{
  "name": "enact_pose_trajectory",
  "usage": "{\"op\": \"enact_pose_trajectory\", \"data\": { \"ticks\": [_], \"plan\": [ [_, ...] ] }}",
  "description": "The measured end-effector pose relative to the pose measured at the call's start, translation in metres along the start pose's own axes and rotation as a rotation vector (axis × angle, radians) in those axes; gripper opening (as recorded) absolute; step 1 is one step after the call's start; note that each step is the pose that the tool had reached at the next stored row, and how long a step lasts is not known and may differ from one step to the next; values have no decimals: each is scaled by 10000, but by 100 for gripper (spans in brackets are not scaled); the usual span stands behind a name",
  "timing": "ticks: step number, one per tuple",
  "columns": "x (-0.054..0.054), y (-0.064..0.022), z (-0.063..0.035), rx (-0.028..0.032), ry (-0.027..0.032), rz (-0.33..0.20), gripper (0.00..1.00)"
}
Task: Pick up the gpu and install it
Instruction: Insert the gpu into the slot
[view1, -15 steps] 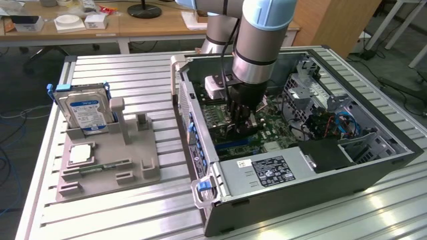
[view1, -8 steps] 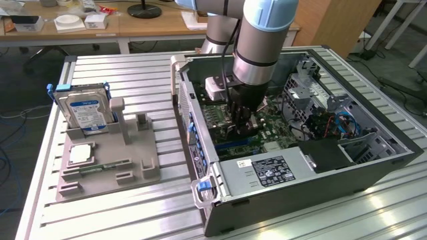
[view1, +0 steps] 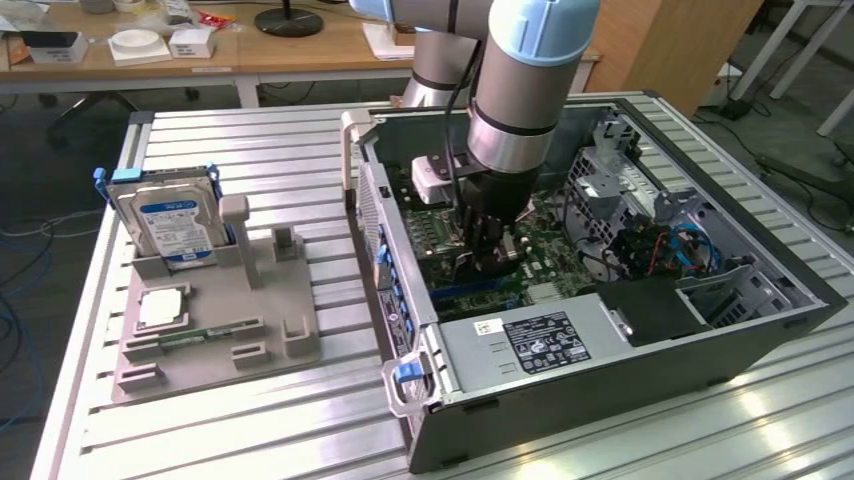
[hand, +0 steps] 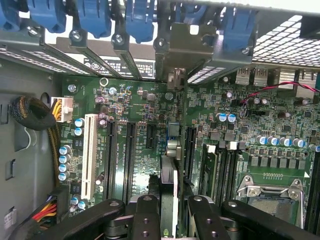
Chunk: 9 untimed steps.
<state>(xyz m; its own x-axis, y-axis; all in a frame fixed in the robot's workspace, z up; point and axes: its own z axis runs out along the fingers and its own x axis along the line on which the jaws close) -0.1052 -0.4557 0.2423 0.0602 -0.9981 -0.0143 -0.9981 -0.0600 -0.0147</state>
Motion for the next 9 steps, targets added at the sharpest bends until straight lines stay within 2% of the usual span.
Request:
{"op": "enact_pose_trajectory", "data": {
  "ticks": [9],
  "plan": [
    [18, 1, -1, 0, 1, 0, 26]
  ]
}}
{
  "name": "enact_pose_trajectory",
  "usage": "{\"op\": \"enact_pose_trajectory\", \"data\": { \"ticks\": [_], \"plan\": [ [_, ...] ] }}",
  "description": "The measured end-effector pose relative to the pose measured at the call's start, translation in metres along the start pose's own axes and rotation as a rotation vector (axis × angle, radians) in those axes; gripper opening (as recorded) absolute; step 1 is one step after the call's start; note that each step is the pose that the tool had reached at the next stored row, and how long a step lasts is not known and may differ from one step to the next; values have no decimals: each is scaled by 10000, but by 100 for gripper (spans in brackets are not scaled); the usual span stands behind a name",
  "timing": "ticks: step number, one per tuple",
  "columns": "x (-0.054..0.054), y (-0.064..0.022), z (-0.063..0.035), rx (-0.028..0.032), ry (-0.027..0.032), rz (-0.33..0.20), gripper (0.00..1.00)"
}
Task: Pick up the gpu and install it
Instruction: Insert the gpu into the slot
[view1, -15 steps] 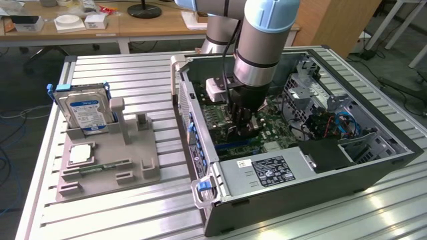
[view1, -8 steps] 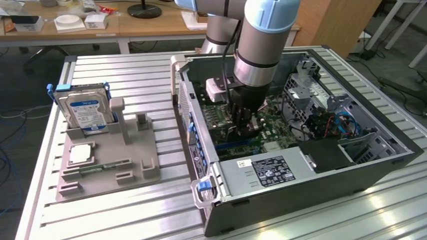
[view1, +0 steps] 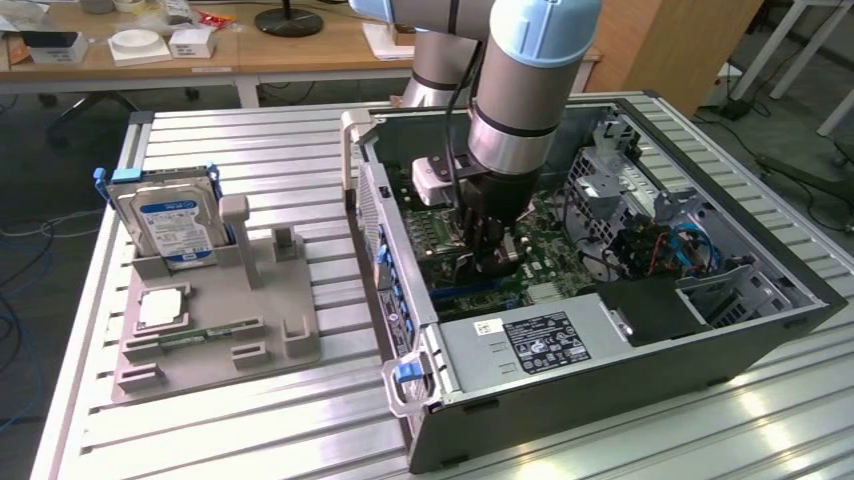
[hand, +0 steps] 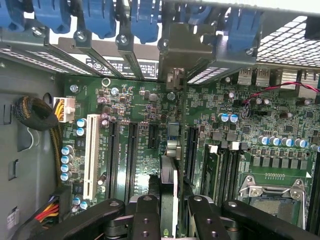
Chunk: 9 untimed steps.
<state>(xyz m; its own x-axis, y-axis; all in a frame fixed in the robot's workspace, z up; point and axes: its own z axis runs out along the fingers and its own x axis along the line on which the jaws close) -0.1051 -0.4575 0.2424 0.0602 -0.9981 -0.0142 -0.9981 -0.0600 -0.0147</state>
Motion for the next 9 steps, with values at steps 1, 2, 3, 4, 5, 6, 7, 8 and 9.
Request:
{"op": "enact_pose_trajectory", "data": {
  "ticks": [1, 2, 3, 4, 5, 6, 7, 8, 9],
  "plan": [
    [0, 0, 0, 0, 0, 0, 26],
    [0, 0, 0, 0, 0, 0, 26],
    [0, -2, 0, 0, -1, 0, 26],
    [1, -4, 0, -3, -1, -1, 26],
    [1, -9, -3, -7, 1, 0, 26],
    [1, -13, -5, -7, 1, 1, 26],
    [1, -14, -6, -6, -1, 2, 26],
    [1, -16, -8, -5, -2, 3, 26],
    [1, -19, -10, -6, -2, 0, 26]
  ]
}}
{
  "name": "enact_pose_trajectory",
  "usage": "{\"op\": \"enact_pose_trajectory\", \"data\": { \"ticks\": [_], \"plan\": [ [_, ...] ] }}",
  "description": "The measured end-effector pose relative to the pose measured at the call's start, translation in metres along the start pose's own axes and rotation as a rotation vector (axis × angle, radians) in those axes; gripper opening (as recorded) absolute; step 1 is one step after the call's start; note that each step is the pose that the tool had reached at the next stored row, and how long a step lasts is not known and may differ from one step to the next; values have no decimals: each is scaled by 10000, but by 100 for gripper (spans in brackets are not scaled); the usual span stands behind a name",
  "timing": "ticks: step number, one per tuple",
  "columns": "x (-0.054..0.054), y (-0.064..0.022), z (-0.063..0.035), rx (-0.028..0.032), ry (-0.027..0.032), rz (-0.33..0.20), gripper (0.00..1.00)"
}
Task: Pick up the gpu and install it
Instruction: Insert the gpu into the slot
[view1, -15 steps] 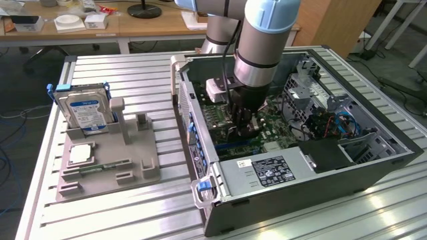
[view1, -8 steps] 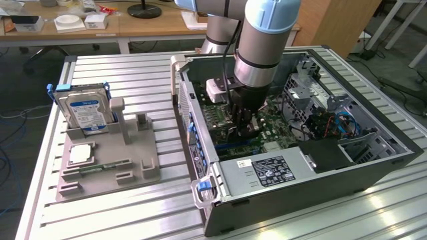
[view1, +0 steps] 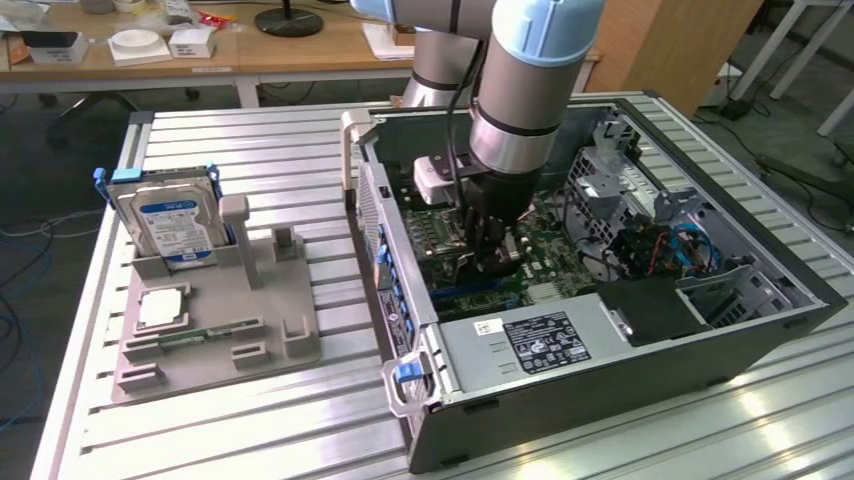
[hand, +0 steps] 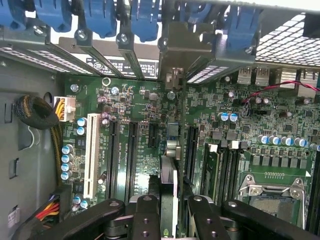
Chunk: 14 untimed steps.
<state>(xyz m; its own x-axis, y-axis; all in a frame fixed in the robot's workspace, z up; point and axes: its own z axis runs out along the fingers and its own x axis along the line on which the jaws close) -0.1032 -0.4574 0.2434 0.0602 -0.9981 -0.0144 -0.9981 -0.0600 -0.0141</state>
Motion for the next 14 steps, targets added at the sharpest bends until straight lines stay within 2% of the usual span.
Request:
{"op": "enact_pose_trajectory", "data": {
  "ticks": [5, 6, 14],
  "plan": [
    [1, -8, -19, -4, 3, 1, 26],
    [-2, -48, -163, -14, 7, 1, 26],
    [-2, -47, -164, -15, 8, 1, 26]
  ]
}}
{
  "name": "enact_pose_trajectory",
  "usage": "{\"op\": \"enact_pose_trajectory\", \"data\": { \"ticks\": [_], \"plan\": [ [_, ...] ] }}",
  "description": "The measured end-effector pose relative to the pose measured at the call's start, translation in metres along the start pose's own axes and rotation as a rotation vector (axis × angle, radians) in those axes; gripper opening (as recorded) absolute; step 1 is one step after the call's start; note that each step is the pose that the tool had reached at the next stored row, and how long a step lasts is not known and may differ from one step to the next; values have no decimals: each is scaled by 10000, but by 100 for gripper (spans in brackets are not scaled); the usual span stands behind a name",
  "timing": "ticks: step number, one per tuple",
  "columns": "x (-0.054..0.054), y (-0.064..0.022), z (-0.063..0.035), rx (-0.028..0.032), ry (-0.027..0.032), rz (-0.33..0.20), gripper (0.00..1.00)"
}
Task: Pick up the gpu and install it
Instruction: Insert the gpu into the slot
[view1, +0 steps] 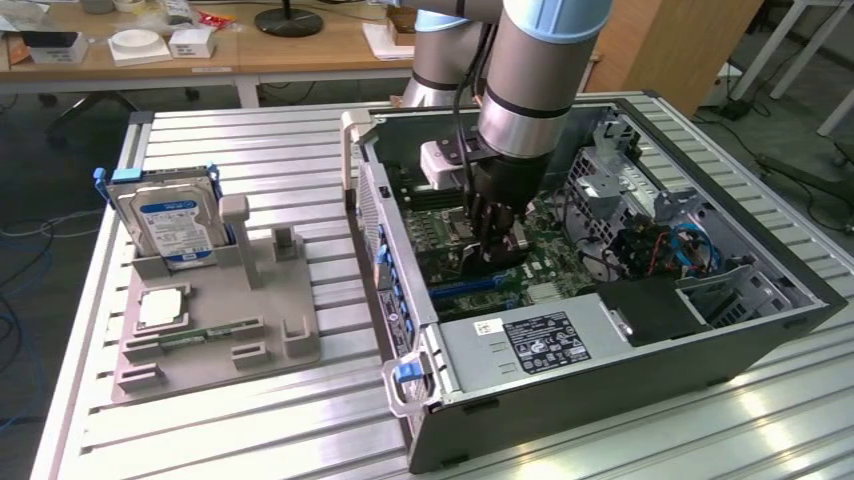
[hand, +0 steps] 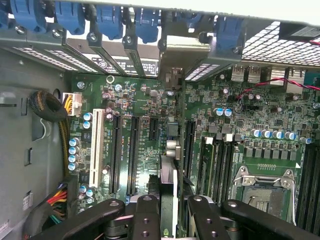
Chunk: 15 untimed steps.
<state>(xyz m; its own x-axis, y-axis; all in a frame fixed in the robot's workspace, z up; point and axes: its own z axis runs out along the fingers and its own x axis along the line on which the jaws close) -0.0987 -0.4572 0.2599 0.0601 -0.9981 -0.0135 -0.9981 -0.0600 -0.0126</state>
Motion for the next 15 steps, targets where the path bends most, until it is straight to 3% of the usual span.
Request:
{"op": "enact_pose_trajectory", "data": {
  "ticks": [15],
  "plan": [
    [4, -57, 1, 1, 2, 81, 26]
  ]
}}
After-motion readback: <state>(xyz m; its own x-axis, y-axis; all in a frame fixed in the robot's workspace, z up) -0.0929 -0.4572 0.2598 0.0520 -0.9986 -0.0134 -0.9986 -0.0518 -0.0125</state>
